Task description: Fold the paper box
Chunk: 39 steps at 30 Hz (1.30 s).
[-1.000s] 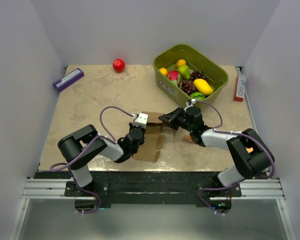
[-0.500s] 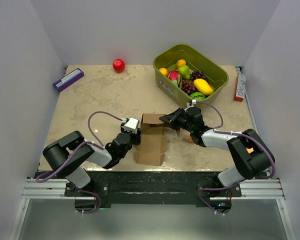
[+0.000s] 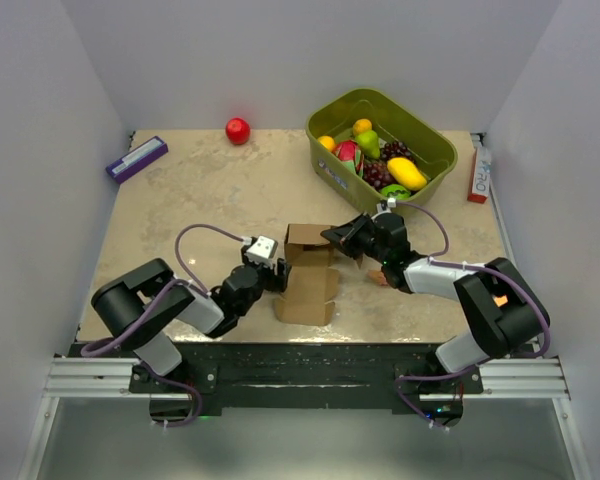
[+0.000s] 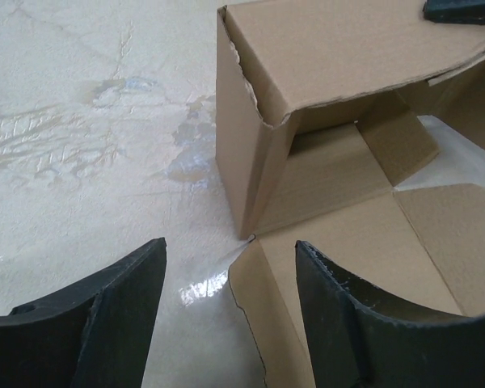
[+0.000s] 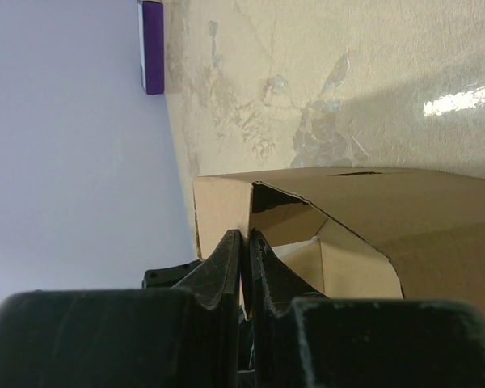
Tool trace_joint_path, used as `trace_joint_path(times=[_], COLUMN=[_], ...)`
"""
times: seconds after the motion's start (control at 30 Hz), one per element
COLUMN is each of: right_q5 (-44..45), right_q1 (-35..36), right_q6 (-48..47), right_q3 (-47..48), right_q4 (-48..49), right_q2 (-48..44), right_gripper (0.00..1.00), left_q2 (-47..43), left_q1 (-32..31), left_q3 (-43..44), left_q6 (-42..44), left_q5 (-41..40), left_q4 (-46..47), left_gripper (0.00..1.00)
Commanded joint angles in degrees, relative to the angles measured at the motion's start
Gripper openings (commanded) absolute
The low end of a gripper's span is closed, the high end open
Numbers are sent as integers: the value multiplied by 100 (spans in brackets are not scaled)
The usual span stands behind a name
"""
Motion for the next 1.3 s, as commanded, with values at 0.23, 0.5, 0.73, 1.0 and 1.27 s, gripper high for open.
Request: trace_joint_path(times=[0.23, 0.5, 0.73, 1.0, 1.27], right_q5=[241, 241, 232, 206, 224], right_q1=[-2, 59, 95, 138, 156], right_q6=[-138, -129, -129, -173, -191], right_q3=[-109, -92, -91, -56, -83], right_q4=[58, 94, 76, 85, 6], right_q2=[-186, -151, -142, -98, -133], right_gripper=[0, 0, 0, 0, 0], left_q2=[764, 1230, 1441, 1766, 1846], left_q1=[435, 435, 435, 435, 435], left_q3=[692, 851, 965, 1053, 1159], left_q6=[-174, -139, -113, -103, -95], left_q5=[276, 539, 540, 399, 390], left_q4=[881, 1471, 1717, 2367, 2648], left_gripper=[69, 66, 62, 59, 57])
